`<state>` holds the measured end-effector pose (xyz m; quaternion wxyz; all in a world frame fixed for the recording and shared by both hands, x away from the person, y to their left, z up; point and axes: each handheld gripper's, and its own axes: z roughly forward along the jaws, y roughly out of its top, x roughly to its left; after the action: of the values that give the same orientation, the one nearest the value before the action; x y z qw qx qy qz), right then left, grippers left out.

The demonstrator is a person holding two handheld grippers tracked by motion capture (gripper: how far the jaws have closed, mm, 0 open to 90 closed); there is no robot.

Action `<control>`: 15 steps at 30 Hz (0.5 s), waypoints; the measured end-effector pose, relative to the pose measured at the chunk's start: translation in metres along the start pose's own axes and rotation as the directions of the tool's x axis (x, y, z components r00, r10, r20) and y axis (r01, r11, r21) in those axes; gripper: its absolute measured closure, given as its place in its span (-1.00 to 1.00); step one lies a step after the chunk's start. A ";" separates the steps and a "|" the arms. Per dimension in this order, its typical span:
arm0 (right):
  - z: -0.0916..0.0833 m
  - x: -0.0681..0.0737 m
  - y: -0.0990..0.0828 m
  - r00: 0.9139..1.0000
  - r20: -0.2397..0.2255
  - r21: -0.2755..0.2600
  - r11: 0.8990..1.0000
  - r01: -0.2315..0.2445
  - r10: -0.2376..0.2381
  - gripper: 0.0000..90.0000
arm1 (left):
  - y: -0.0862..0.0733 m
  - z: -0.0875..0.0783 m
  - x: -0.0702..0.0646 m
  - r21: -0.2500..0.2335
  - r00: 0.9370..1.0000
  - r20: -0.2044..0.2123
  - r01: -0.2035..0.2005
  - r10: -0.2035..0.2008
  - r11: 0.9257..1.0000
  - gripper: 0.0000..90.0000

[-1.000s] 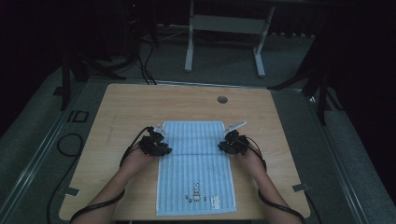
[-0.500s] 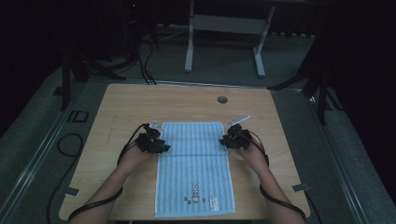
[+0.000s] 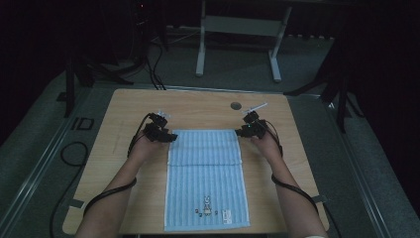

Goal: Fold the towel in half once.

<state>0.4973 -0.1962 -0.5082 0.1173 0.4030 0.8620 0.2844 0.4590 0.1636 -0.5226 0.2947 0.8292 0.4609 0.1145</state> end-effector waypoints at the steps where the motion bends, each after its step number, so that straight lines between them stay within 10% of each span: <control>1: 0.004 0.000 0.002 1.000 0.001 0.009 1.000 -0.001 0.001 0.27 | 0.004 0.003 0.000 0.009 1.000 -0.012 -0.013 0.013 1.000 0.07; 15: 0.038 0.009 0.010 0.999 0.014 0.089 0.995 0.043 -0.045 0.37 | 0.002 0.022 0.007 0.044 0.999 -0.034 0.005 -0.003 0.999 0.07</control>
<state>0.5140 -0.1693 -0.5327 0.1125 0.3910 0.8814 0.2398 0.4747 0.1600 -0.5393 0.2688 0.8324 0.4699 0.1180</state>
